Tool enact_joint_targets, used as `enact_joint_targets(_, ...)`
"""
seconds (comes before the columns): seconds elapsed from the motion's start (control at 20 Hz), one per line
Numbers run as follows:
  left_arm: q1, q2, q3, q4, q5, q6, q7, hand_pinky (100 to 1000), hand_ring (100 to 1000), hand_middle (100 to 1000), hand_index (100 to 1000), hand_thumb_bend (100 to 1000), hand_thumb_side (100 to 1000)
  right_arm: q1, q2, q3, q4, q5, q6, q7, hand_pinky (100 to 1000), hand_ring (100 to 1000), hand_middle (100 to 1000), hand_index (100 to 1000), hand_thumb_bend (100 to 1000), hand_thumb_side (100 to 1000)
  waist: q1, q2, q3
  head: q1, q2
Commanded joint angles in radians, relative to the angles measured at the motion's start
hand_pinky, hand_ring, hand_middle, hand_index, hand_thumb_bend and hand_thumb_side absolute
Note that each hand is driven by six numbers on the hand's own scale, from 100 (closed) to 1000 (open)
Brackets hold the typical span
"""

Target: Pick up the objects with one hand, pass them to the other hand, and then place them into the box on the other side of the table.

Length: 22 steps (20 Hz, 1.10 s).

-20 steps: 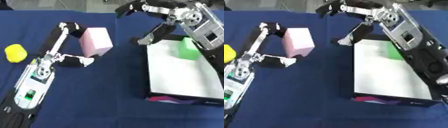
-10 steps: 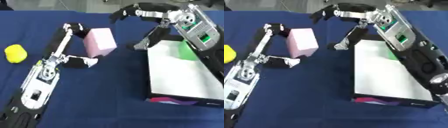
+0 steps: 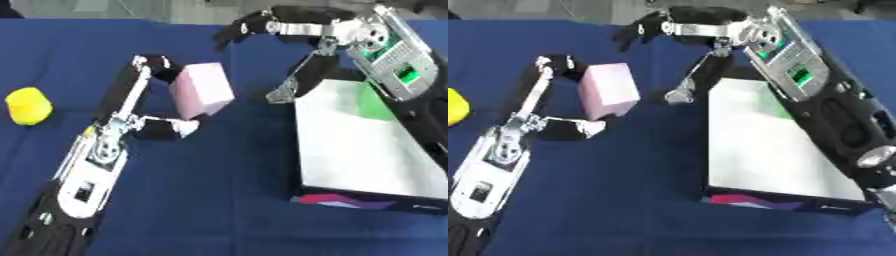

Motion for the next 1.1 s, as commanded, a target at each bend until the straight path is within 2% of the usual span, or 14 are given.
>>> enact_joint_targets(0.05,-0.025,-0.013,0.009,-0.008,-0.003,-0.005,0.012,648,531,427,470,100,100,-0.023,-0.003,-0.005,-0.011,0.018,0.0,0.001,890,954,838,968,375,286,-0.012,0.0,0.001,-0.004,-0.009)
enact_joint_targets(0.3,-0.027,-0.032,0.006,-0.019,0.002,-0.004,0.017,647,529,426,471,100,100,-0.033,0.017,0.002,0.019,0.074,-0.011,-0.002,888,949,821,941,388,307,-0.014,0.004,0.003,-0.008,-0.01)
enact_joint_targets(0.35,-0.027,-0.036,0.007,-0.02,0.003,-0.002,0.018,647,529,426,471,100,100,-0.036,0.021,0.002,0.026,0.085,-0.012,-0.003,887,946,816,932,360,314,-0.014,0.005,0.003,-0.007,-0.01)
enact_joint_targets(0.4,-0.026,-0.039,0.008,-0.02,0.004,-0.001,0.019,647,528,425,472,100,100,-0.04,0.024,0.003,0.033,0.094,-0.013,-0.006,887,943,810,928,391,302,-0.014,0.005,0.004,-0.007,-0.01)
enact_joint_targets(0.65,-0.023,-0.059,0.01,-0.024,0.018,0.007,0.024,647,526,422,473,100,100,-0.053,0.034,0.009,0.053,0.129,-0.014,-0.02,885,937,782,917,394,306,-0.016,0.007,0.005,-0.009,-0.013)
enact_joint_targets(1.1,-0.022,-0.073,0.008,-0.031,0.033,0.01,0.029,645,523,418,474,100,100,-0.056,0.038,0.014,0.064,0.148,-0.013,-0.03,885,938,774,920,396,322,-0.017,0.011,0.003,-0.008,-0.013)
